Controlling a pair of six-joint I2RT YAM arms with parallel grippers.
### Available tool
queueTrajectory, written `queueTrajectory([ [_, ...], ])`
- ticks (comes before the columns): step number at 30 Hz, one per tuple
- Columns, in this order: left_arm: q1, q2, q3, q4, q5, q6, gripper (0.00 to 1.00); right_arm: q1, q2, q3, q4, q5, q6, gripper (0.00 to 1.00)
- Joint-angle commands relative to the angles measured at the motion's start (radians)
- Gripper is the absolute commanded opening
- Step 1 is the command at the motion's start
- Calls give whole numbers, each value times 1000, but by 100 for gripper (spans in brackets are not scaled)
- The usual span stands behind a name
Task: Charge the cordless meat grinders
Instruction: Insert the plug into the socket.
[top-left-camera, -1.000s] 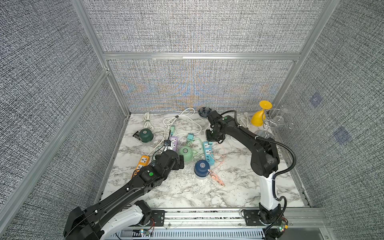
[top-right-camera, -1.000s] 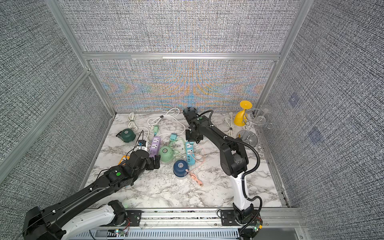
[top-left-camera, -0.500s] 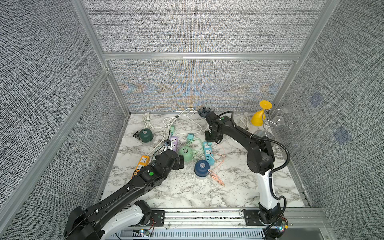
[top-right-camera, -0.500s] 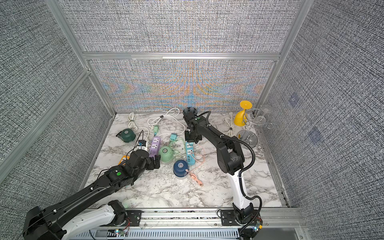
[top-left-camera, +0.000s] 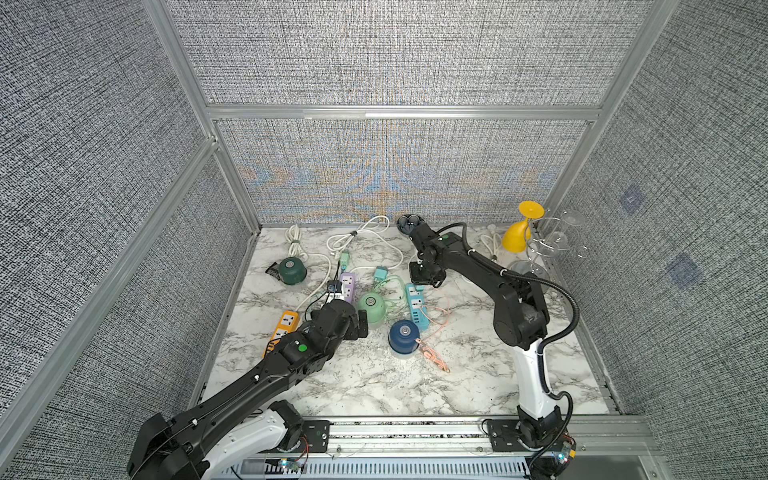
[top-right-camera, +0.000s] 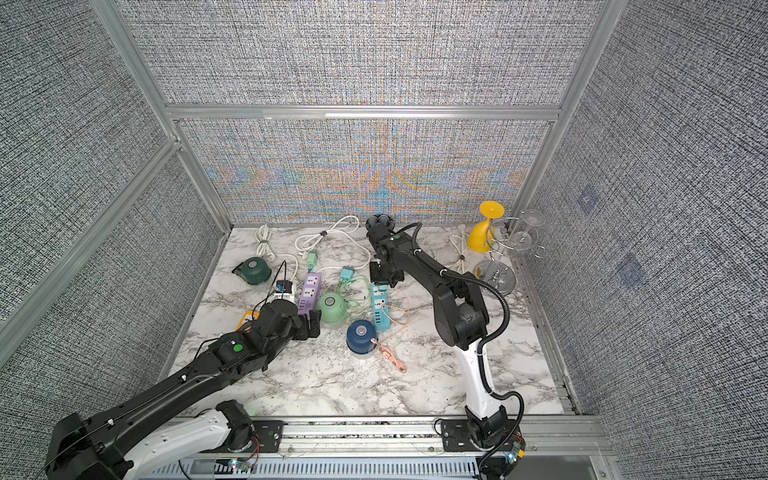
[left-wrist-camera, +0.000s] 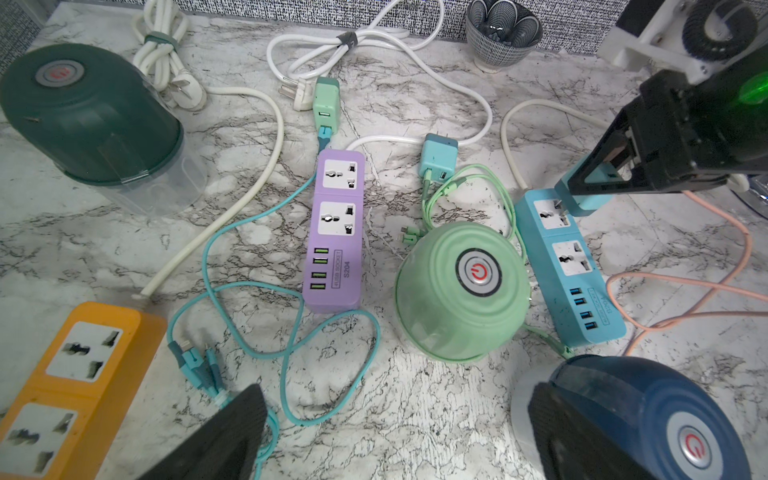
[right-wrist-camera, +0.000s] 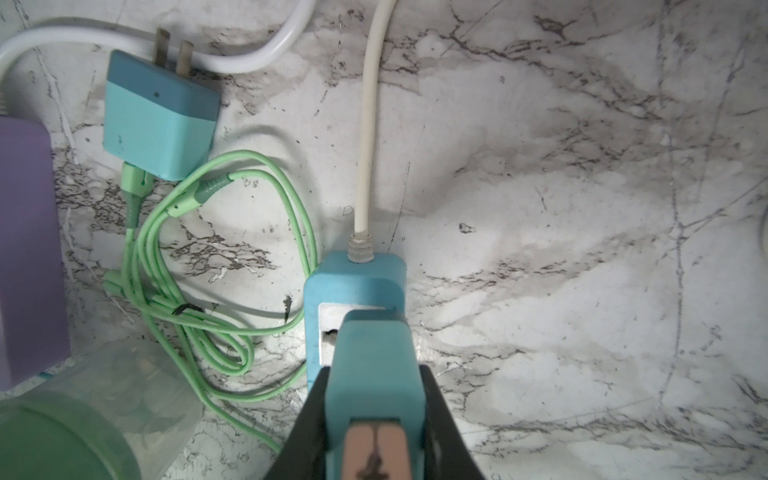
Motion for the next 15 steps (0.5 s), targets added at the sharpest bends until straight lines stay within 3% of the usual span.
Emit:
queueTrajectory([
  [1,3,-2,-3,13,4,0,99,6,-7,-9,-33,12,-3,0],
  [15,6,0,-2,12,5,-1,99,18,29,8,-31,35,10,0],
])
